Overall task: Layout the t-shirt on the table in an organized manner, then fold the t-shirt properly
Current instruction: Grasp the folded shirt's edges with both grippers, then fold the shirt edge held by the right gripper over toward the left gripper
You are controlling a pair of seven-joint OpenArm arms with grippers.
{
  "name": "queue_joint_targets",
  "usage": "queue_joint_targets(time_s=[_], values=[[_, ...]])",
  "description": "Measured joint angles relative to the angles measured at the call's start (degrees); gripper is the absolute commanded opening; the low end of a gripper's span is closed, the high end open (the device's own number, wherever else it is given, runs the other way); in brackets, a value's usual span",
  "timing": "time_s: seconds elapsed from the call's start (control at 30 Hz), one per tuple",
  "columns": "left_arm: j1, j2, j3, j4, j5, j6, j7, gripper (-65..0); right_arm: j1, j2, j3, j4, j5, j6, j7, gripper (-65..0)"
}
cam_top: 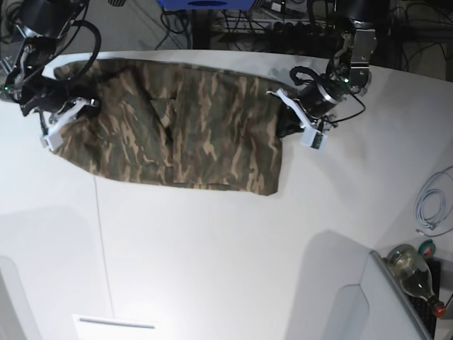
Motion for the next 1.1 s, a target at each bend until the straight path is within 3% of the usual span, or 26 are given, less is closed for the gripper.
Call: queue_joint_targets(time_s=[0.1, 0.27, 0.53, 0.7, 0.8, 0.97, 1.1], values=[[-0.1, 0.3, 0.6, 0.0, 0.0, 0.0, 0.2, -65.0, 0.2, -0.1, 0.0, 3.3, -0.5, 0.0, -0.7, -64.7], [-0.2, 0.3, 0.6, 0.0, 0.0, -0.2, 0.3, -65.0, -0.1, -0.5, -4.4, 14.8, 0.0, -0.3, -6.8, -64.7], [-0.9, 0.3, 0.8, 1.4, 0.9, -0.1, 2.4, -65.0, -1.9, -6.7, -9.7, 26.4, -0.3, -0.2, -13.4, -64.7], [-1.1, 0.2, 4.2, 1.9, 0.9, 0.8, 2.3, -65.0, -1.9, -8.1, -14.8, 28.1, -0.2, -0.2, -13.5, -64.7], [-1.1, 0.1, 5.8, 2.0, 0.6, 4.0, 1.8, -65.0, -2.1, -8.2, -18.0, 28.5, 0.3, -0.2, -13.5, -64.7], [-1.1, -0.3, 7.3, 2.1, 0.6, 5.1, 1.3, -65.0, -3.6, -8.3, -22.9, 30.4, 6.6, -0.2, -12.9, -64.7], [-1.1, -0.3, 7.4, 2.1, 0.6, 5.4, 1.2, -65.0, -3.7, -8.0, -26.9, 30.3, 7.8, -4.2, -9.8, -64.7]])
